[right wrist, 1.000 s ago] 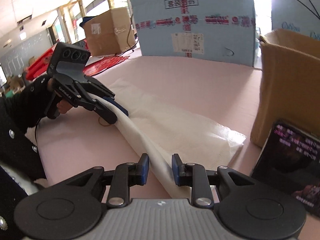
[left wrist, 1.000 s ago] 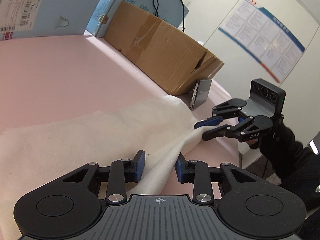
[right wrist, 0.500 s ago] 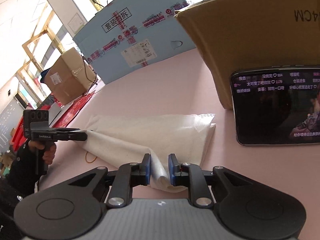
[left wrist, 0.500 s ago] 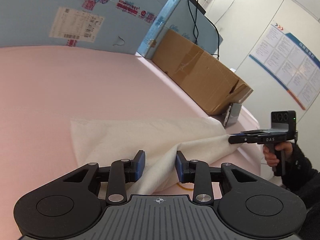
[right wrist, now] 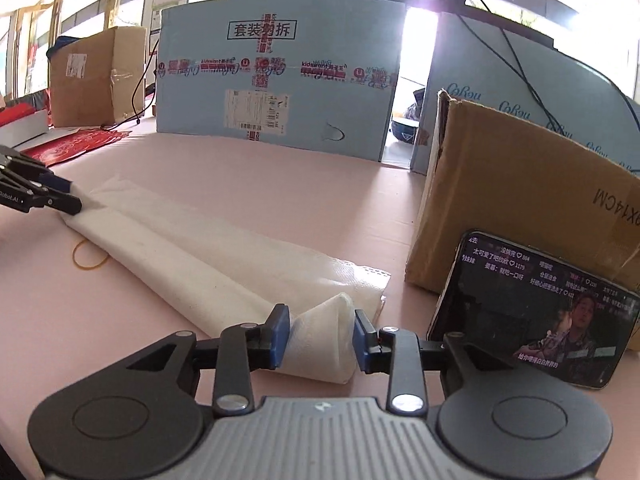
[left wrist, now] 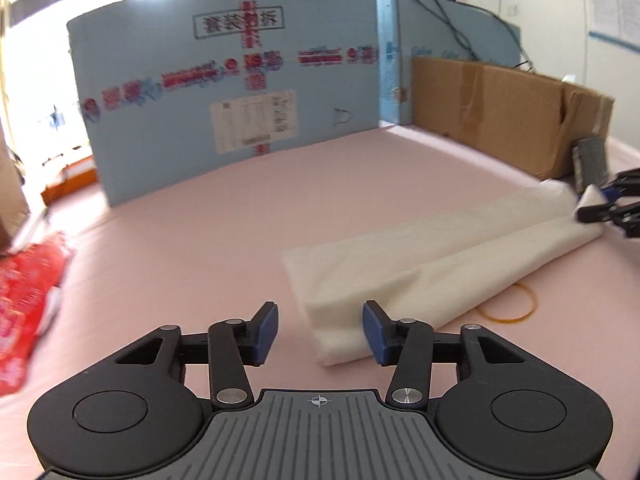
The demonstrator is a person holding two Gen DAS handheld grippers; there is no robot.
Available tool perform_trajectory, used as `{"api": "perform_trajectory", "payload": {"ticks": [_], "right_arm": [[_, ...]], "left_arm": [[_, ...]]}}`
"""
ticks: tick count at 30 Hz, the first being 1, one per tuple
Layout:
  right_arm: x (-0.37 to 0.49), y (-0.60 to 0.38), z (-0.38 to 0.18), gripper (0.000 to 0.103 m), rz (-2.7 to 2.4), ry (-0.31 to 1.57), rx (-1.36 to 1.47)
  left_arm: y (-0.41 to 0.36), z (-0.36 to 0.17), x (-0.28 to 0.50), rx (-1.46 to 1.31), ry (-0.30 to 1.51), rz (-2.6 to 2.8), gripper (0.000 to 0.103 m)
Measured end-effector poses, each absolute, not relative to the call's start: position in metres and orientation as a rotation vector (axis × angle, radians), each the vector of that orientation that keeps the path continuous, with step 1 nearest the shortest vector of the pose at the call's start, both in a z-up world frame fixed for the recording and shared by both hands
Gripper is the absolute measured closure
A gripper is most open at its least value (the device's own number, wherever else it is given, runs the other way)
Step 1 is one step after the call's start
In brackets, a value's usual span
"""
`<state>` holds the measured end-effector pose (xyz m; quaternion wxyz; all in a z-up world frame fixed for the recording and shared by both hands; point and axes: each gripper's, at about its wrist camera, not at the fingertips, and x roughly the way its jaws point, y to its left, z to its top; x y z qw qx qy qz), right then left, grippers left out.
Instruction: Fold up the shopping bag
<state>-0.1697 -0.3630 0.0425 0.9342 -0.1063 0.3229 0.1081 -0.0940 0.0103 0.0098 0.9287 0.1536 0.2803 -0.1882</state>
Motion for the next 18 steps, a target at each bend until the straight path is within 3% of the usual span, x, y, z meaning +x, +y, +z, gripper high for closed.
{"api": "perform_trajectory", "payload": {"ticks": [4,9,14,18], "right_arm": [[-0.173,-0.359,0.042,0.068,0.216,0.642,-0.257],[-0.170,-0.357,0.044,0.068,0.225,0.638,-0.268],[-0.170,-0.358,0.045,0.068,0.243,0.627,-0.274],[-0.171,-0.360,0.045,0.068,0.249,0.620,-0.275]], "left_arm": [[0.006,0.030,-0.112,0.416,0.432,-0.200,0.053],[-0.029,0.058,-0.143,0.368,0.205,-0.384,0.052],[-0.093,0.044,-0.131,0.441,0.254,-0.654,0.053],[-0.112,0.019,-0.116,0.510,0.401,-0.705,0.053]]}}
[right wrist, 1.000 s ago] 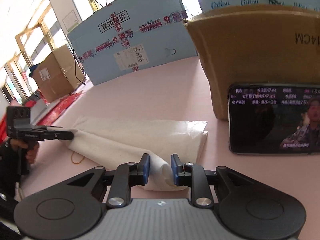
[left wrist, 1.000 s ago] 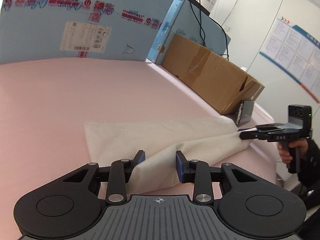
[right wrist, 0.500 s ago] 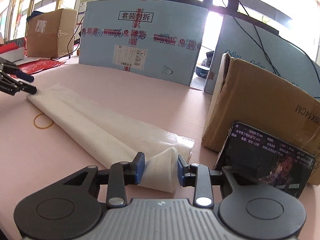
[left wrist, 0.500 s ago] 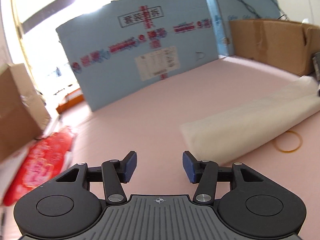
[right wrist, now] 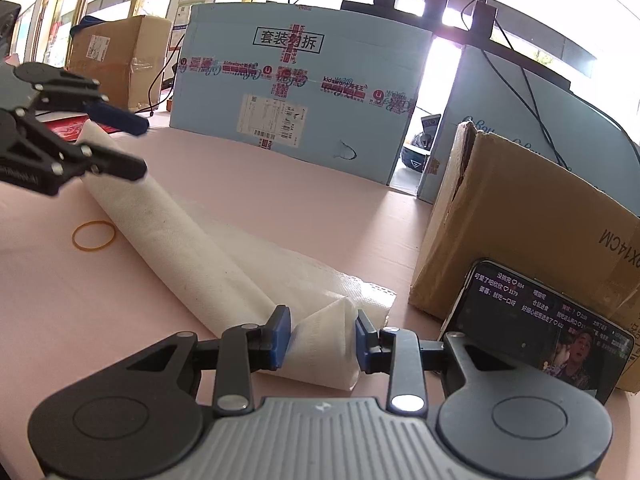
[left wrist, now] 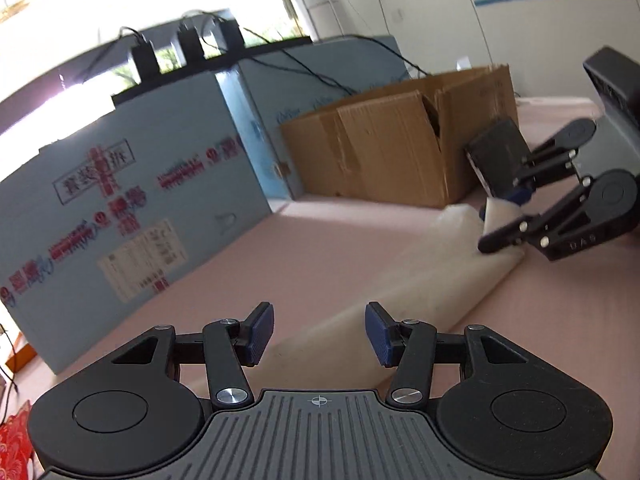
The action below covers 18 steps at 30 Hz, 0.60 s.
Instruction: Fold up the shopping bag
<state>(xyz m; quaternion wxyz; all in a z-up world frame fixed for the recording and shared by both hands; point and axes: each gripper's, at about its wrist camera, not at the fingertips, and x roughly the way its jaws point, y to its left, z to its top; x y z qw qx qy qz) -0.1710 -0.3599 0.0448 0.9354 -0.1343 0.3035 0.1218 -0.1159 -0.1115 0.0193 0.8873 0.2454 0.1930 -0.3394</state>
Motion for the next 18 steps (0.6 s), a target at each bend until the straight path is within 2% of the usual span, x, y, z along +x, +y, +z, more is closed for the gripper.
{"api": "perform_trajectory", "payload": {"ticks": [2,4,8,10,15,18], "right_arm": [[-0.173,-0.362,0.046,0.063,0.231,0.622,-0.275],[-0.176,-0.364,0.048,0.054,0.213,0.623,-0.276],[-0.186,-0.366,0.053,0.051,0.174,0.629,-0.290],[-0.193,-0.365,0.056,0.046,0.148,0.627,-0.317],[-0.206,-0.373,0.064,0.046,-0.004,0.619,-0.383],[-0.221,-0.375,0.072,0.046,-0.046,0.558,-0.427]], "left_arm": [[-0.106,0.011,-0.117,0.490,0.438,-0.697,0.052],[-0.101,0.005,-0.117,0.469,0.469,-0.690,0.052],[-0.094,0.003,-0.115,0.423,0.482,-0.697,0.052],[-0.093,0.004,-0.115,0.417,0.483,-0.701,0.052],[-0.089,0.005,-0.111,0.391,0.493,-0.708,0.051],[-0.087,0.006,-0.108,0.373,0.502,-0.706,0.046]]}}
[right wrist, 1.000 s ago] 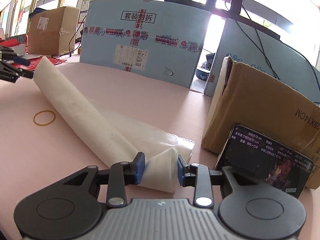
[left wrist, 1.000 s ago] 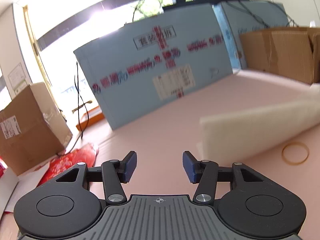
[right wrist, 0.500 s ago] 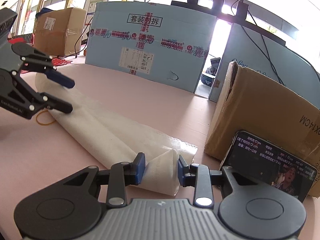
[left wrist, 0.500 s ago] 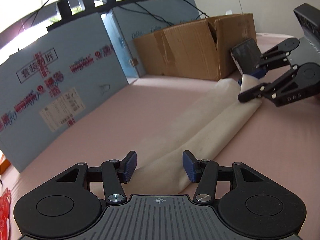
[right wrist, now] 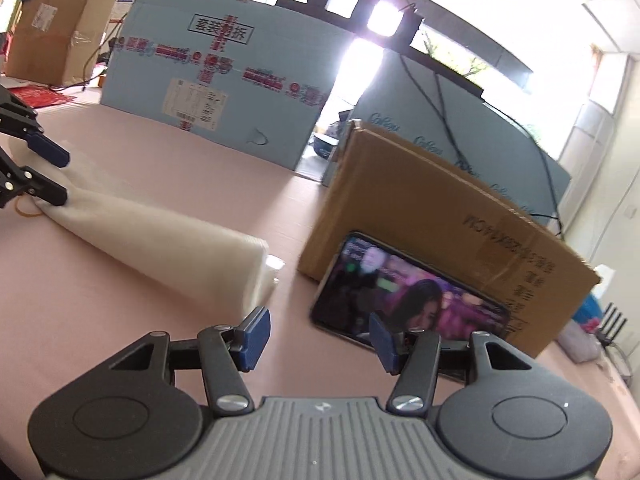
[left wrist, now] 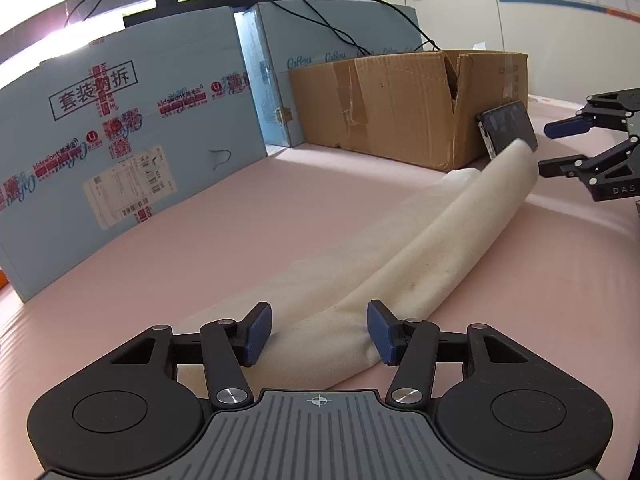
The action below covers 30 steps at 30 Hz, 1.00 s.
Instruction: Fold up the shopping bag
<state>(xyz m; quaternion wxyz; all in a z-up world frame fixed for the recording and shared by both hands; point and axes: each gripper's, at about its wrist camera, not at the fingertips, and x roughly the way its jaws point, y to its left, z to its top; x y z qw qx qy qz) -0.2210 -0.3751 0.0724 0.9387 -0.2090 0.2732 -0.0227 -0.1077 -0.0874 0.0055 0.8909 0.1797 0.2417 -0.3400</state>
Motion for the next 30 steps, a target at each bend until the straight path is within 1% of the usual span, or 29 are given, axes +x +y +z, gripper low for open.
{"api": "perform_trajectory", "payload": {"ticks": [4,6,7,9,11,13,15,17,18,19,20,22,27,30], "right_arm": [[-0.240,-0.358,0.079,0.046,0.022,0.468,-0.549],[-0.244,-0.338,0.072,0.046,0.123,0.444,-0.710],[-0.244,-0.333,0.070,0.046,0.153,0.445,-0.748],[-0.240,-0.314,0.055,0.048,0.292,0.464,-0.934],[-0.236,-0.303,0.046,0.054,0.374,0.467,-1.064],[-0.229,-0.291,0.038,0.068,0.462,0.464,-1.213],[-0.223,-0.279,0.032,0.072,0.535,0.458,-1.343],[-0.218,-0.268,0.024,0.073,0.580,0.426,-1.484],[-0.215,-0.262,0.020,0.075,0.601,0.417,-1.549],[-0.212,-0.258,0.017,0.079,0.613,0.413,-1.581],[-0.209,-0.255,0.015,0.080,0.628,0.412,-1.613],[-0.202,-0.252,0.013,0.090,0.658,0.434,-1.619],[-0.186,-0.258,0.036,0.091,0.702,0.500,-1.391],[-0.184,-0.262,0.045,0.092,0.714,0.517,-1.293]], "left_arm": [[-0.083,0.005,-0.100,0.328,0.529,-0.708,0.040],[-0.081,0.006,-0.096,0.306,0.542,-0.711,0.038],[-0.080,0.006,-0.095,0.299,0.546,-0.712,0.037],[-0.078,0.005,-0.093,0.283,0.554,-0.715,0.036],[-0.076,0.005,-0.091,0.265,0.564,-0.719,0.036],[-0.075,0.005,-0.089,0.249,0.573,-0.724,0.035],[-0.073,0.004,-0.087,0.229,0.585,-0.728,0.035],[-0.071,0.004,-0.084,0.207,0.598,-0.731,0.033],[-0.070,0.004,-0.083,0.200,0.602,-0.730,0.031],[-0.069,0.004,-0.082,0.197,0.603,-0.729,0.030],[-0.069,0.004,-0.082,0.195,0.602,-0.730,0.030],[-0.068,0.006,-0.086,0.202,0.580,-0.738,0.030],[-0.080,0.020,-0.119,0.374,0.367,-0.867,0.030],[-0.099,0.021,-0.135,0.520,0.296,-0.911,0.030]]}}
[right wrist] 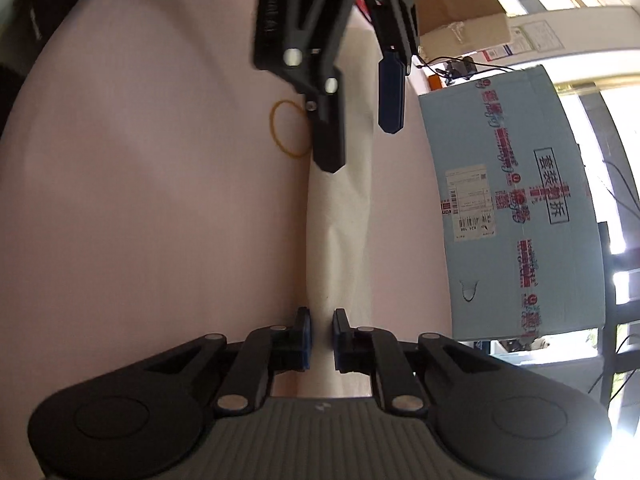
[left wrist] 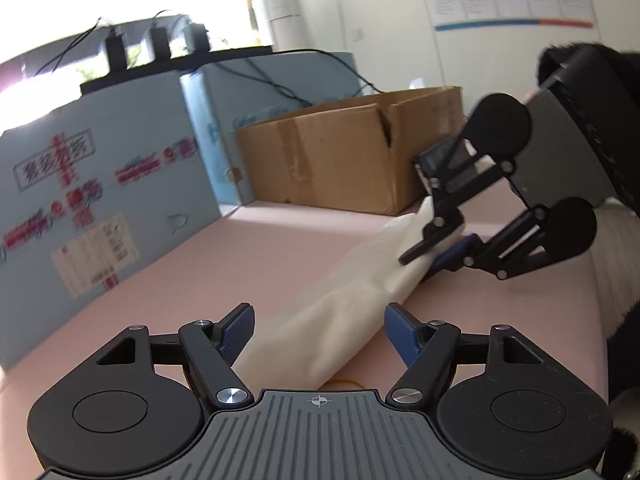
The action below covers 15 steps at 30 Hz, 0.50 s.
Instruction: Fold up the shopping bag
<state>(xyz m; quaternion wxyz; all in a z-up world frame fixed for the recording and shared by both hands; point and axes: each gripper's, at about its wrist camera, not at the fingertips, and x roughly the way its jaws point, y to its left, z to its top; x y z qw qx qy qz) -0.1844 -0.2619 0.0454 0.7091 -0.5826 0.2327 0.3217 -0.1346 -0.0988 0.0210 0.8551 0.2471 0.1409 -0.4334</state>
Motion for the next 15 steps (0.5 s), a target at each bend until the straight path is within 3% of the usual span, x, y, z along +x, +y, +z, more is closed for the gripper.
{"api": "perform_trajectory", "payload": {"ticks": [2,3,4,7,12,15], "right_arm": [[-0.186,-0.266,0.054,0.092,0.726,0.531,-1.211],[-0.187,-0.270,0.061,0.092,0.734,0.543,-1.155],[-0.188,-0.274,0.070,0.093,0.742,0.558,-1.098],[-0.190,-0.290,0.096,0.092,0.778,0.611,-0.903],[-0.150,-0.334,0.100,0.090,0.884,0.877,-0.429],[-0.115,-0.377,0.087,0.088,0.918,0.941,-0.034]], "left_arm": [[-0.111,0.015,-0.141,0.650,0.289,-0.924,0.032],[-0.113,0.014,-0.142,0.681,0.302,-0.938,0.041],[-0.114,0.014,-0.143,0.699,0.320,-0.955,0.057],[-0.104,0.022,-0.136,0.644,0.434,-1.054,0.079],[-0.073,0.020,-0.096,0.339,0.674,-1.200,0.080],[-0.048,0.007,-0.063,0.092,0.796,-1.219,0.080]]}}
